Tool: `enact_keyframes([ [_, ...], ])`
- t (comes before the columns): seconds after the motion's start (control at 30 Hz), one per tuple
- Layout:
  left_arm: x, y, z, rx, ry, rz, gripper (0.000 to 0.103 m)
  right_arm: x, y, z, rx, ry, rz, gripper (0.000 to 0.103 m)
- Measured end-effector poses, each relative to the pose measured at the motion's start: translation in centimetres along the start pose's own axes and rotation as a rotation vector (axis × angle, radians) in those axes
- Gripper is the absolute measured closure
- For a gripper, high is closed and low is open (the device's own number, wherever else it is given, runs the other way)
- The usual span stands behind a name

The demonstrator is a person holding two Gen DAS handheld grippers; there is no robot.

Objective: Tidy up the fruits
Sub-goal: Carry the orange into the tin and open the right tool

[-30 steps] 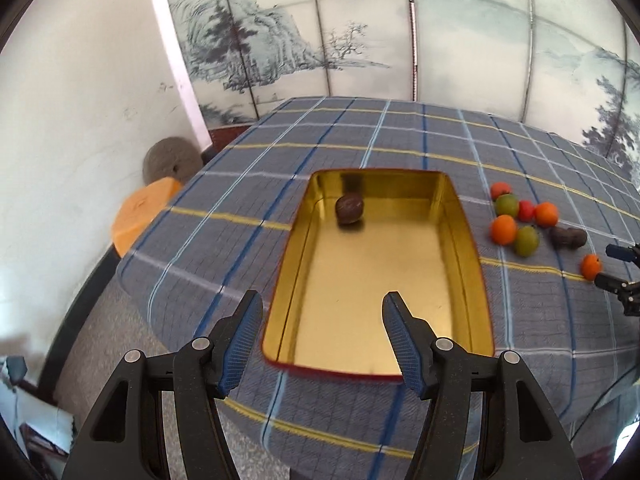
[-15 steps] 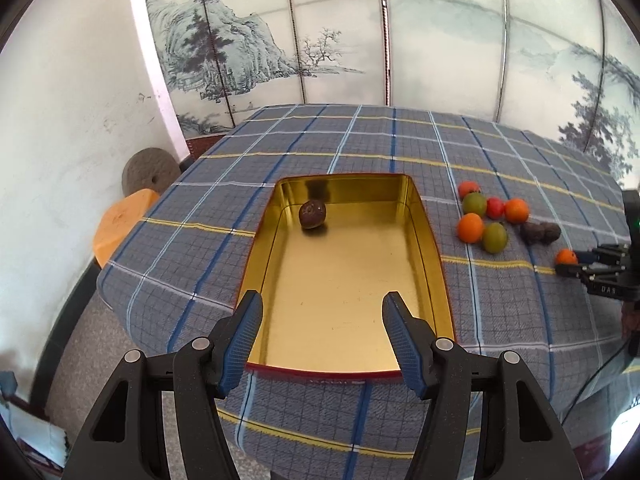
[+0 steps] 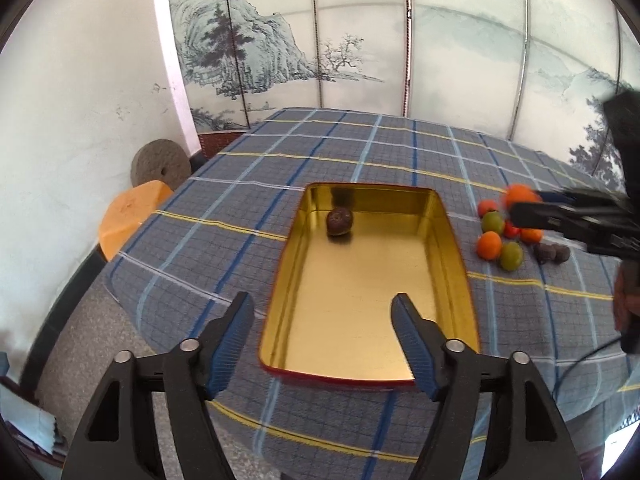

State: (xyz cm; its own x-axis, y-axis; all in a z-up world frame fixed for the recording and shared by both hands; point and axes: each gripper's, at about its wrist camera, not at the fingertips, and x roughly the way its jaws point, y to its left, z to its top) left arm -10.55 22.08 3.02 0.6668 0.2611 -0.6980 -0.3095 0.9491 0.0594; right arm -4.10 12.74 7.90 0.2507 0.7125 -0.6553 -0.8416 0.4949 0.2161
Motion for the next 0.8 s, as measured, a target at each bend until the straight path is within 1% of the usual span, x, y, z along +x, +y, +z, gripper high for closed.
enact_keyframes([
  [0.1,0.0,0.6,-0.1,0.009,-0.003,0.019,0.029,4.3,1.2,1.3,-0.001,0.048,0.023,0.069],
  [0.3,0.3,1.9,-0.2,0.007,-0.003,0.038,0.027,10.4,0.8,3.3,0.027,0.129,-0.010,0.069],
  [0.53,1.3,3.3,-0.6,-0.013,0.020,0.040,0.026,13.7,-0.1,4.0,0.064,0.184,-0.050,0.068],
  [0.8,1.8,3.6,-1.0,-0.019,0.034,0.038,0.025,15.8,-1.3,4.3,0.105,0.208,-0.100,0.067],
])
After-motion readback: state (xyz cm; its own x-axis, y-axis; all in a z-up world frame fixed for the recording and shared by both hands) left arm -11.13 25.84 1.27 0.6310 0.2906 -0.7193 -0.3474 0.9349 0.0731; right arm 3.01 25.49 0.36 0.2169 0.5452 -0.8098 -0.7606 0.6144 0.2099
